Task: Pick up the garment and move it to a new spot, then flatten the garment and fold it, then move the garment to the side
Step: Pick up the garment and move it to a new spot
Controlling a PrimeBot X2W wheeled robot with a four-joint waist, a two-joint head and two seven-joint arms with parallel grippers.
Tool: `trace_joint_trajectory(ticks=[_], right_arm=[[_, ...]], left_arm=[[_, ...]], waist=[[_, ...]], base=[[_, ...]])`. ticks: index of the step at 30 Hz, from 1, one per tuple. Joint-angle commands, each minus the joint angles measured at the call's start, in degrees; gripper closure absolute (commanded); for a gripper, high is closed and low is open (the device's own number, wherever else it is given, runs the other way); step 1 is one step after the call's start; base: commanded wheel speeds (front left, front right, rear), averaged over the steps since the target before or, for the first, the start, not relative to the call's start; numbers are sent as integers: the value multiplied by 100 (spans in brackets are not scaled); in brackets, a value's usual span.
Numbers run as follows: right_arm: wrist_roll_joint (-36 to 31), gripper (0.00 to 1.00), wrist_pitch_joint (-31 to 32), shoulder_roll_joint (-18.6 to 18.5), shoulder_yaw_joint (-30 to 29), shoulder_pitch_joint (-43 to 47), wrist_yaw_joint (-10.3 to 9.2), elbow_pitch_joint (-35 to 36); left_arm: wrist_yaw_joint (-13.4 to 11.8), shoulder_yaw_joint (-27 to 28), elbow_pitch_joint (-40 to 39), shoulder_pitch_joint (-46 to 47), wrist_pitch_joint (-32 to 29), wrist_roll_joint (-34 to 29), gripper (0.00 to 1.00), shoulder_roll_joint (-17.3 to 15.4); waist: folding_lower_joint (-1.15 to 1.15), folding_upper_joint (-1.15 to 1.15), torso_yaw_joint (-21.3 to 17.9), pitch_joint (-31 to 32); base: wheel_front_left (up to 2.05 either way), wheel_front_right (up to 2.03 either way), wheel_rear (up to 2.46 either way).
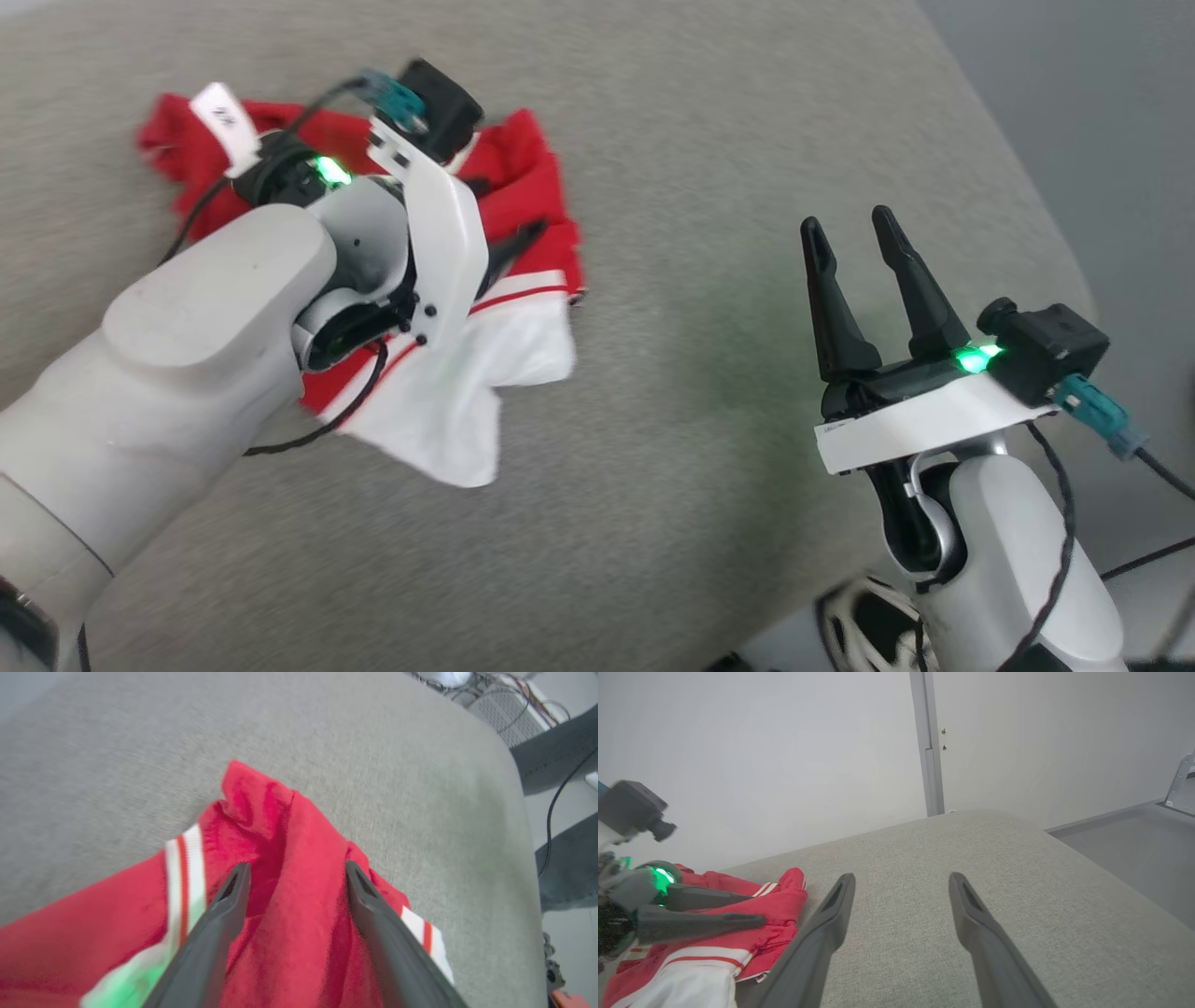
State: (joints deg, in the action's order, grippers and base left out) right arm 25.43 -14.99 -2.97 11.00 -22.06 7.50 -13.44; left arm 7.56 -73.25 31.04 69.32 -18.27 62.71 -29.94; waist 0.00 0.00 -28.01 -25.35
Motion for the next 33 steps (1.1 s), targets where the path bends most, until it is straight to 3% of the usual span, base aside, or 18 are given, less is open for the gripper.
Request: trace_joint_trajectory(ticks=[1, 7, 13, 19, 25, 28, 29, 33], right_arm=[[-140, 0, -29, 2, -20, -74, -2, -49], [-751, 0, -28, 2, -160, -50, -2, -295], [-1249, 0, -28, -2, -542, 138, -2, -514], [-1628, 0, -29, -24, -1000, 505, -2, -636], [-1651, 0, -29, -147, -1321, 986, -2, -604], [-1628, 0, -28, -219, -1432, 1266, -2, -612], [-1628, 0, -28, -219, -1432, 1266, -2, -612], [-1606, 0, -29, -269, -1538, 1449, -2, -570]], left_arm=[[-21, 40, -66, 95, 240, 120, 0, 5], [-20, 156, -255, -373, 1582, 490, 0, -114], [-20, 425, 155, -1524, 2948, 1108, 0, -168], [-20, 1022, 505, -2742, 3340, 1581, 0, -180], [-20, 2473, 520, -3864, 3350, 933, 0, -227], [-36, 3647, 320, -4732, 3353, 205, 0, -136], [-36, 3647, 320, -4732, 3353, 205, 0, -136], [-284, 4812, -192, -5628, 3354, -909, 0, 31]], waist=[[0, 0, 400, 282], [0, 0, 1131, 738], [0, 0, 1844, 1192], [0, 0, 2502, 1637], [0, 0, 2946, 2010], [0, 0, 3049, 2221], [0, 0, 3049, 2221], [0, 0, 3072, 2347]], base=[[0, 0, 0], [0, 0, 0], [0, 0, 0], [0, 0, 0], [0, 0, 0], [0, 0, 0], [0, 0, 0], [0, 0, 0]])
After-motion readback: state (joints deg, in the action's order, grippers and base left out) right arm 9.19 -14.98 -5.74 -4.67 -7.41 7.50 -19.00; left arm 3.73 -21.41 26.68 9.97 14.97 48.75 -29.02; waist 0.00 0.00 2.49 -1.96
